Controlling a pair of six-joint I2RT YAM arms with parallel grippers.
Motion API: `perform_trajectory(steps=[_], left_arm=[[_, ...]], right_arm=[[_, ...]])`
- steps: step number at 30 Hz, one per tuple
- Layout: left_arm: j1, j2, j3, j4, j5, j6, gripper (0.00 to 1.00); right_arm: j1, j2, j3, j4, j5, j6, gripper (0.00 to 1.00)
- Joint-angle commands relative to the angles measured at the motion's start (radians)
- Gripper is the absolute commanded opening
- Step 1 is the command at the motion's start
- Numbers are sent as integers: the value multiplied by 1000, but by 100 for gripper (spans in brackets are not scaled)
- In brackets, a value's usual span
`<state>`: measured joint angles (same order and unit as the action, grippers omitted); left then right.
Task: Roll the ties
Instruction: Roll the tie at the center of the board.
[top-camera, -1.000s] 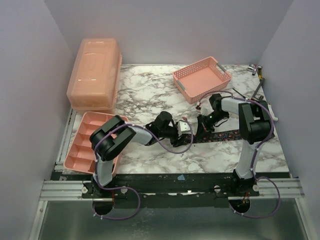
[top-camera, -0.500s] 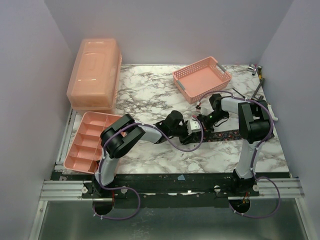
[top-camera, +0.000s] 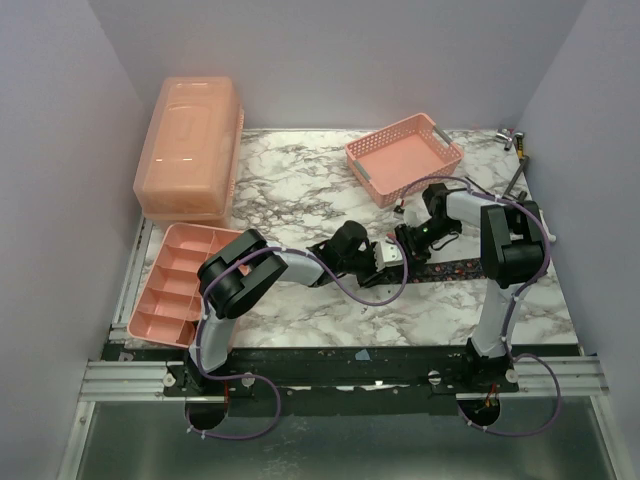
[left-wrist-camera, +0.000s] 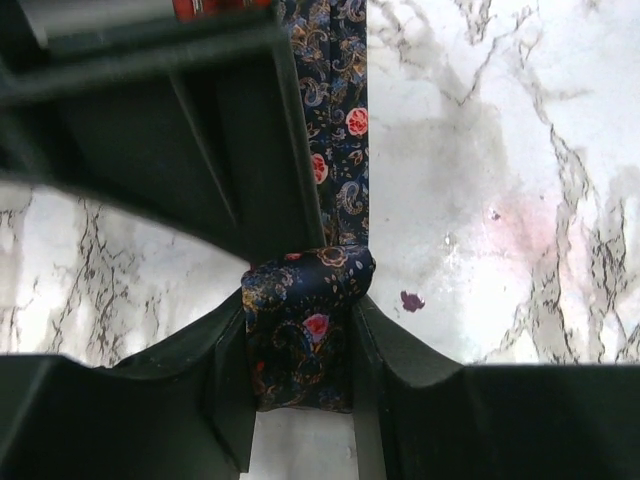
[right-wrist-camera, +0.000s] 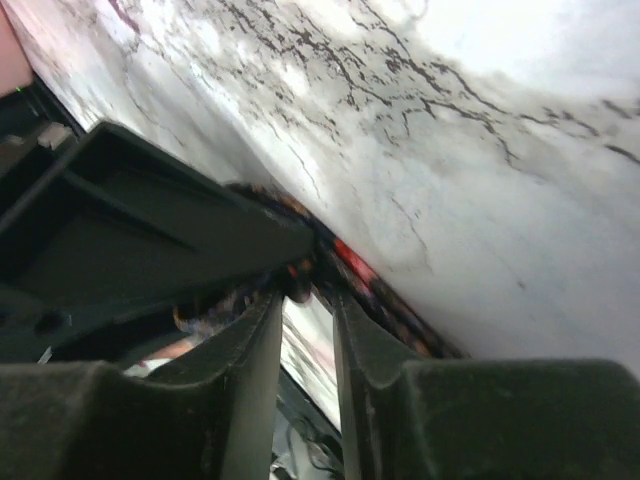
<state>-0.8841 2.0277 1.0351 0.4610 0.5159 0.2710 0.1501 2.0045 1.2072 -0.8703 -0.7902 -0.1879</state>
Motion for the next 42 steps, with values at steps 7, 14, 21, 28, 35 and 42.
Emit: perform_trajectory(steps=[7, 14, 21, 28, 35, 42], left_arm=[[28, 21, -13, -346, 22, 41, 23], [28, 28, 10, -360, 41, 32, 26], [27, 26, 8, -366, 58, 50, 27], [46, 25, 4, -347, 60, 54, 36], [69, -27, -10, -270, 81, 70, 56], [64, -39, -19, -154, 97, 28, 76]], right_arm=[[-60, -125, 85, -175, -78, -118, 55], [0, -101, 42, -70, -86, -56, 52], [22, -31, 48, 14, -55, -45, 35], [20, 2, 37, 13, 31, -84, 1], [19, 17, -5, 62, 88, -71, 1], [22, 17, -25, 107, 116, -59, 1]])
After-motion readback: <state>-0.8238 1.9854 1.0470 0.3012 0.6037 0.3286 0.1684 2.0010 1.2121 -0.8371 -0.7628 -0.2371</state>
